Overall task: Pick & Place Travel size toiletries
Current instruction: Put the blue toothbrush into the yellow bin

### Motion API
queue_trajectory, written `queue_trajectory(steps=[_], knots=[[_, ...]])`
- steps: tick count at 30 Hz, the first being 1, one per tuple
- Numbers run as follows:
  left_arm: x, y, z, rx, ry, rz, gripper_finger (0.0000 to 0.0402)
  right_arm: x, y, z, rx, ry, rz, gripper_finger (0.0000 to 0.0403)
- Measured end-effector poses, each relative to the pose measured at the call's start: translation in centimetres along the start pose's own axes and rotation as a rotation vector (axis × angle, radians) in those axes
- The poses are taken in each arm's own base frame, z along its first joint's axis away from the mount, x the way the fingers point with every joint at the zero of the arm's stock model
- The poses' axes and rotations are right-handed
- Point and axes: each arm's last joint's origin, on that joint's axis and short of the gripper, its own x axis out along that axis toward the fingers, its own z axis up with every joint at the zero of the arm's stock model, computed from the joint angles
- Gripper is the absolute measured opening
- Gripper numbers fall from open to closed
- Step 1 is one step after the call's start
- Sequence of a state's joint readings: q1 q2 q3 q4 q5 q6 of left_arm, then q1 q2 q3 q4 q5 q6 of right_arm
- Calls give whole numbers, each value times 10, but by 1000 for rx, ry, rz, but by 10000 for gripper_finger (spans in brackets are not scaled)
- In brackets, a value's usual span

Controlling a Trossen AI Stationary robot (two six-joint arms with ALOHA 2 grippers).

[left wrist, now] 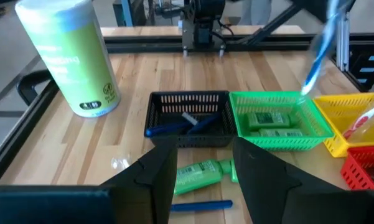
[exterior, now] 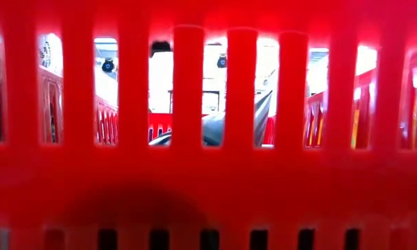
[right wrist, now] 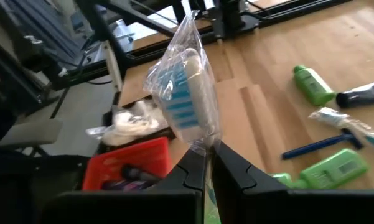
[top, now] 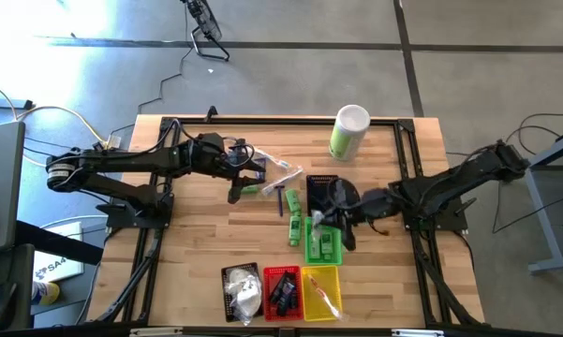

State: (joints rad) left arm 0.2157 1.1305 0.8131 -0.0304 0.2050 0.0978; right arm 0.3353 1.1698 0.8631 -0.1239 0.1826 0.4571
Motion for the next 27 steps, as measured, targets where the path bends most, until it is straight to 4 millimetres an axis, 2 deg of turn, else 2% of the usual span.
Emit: queue_trajectory(steps=[6, 10, 14, 19, 27], knots=[[0, 0, -4, -36, 41, -3, 154, -9, 32, -17, -12, -14, 6, 5], [0, 0, -5, -64, 49, -3, 154, -8, 46, -29, 0, -15, -25, 5], [0, -1, -5, -66, 56, -4, 154, 1, 54, -43, 53, 20, -37, 5], [1, 0, -6, -92, 59, -3, 154, 12, 64, -62, 38, 96, -22, 5], [3, 0, -10, -100, 91, -5, 154, 24, 76, -89, -148, 193, -2, 5]])
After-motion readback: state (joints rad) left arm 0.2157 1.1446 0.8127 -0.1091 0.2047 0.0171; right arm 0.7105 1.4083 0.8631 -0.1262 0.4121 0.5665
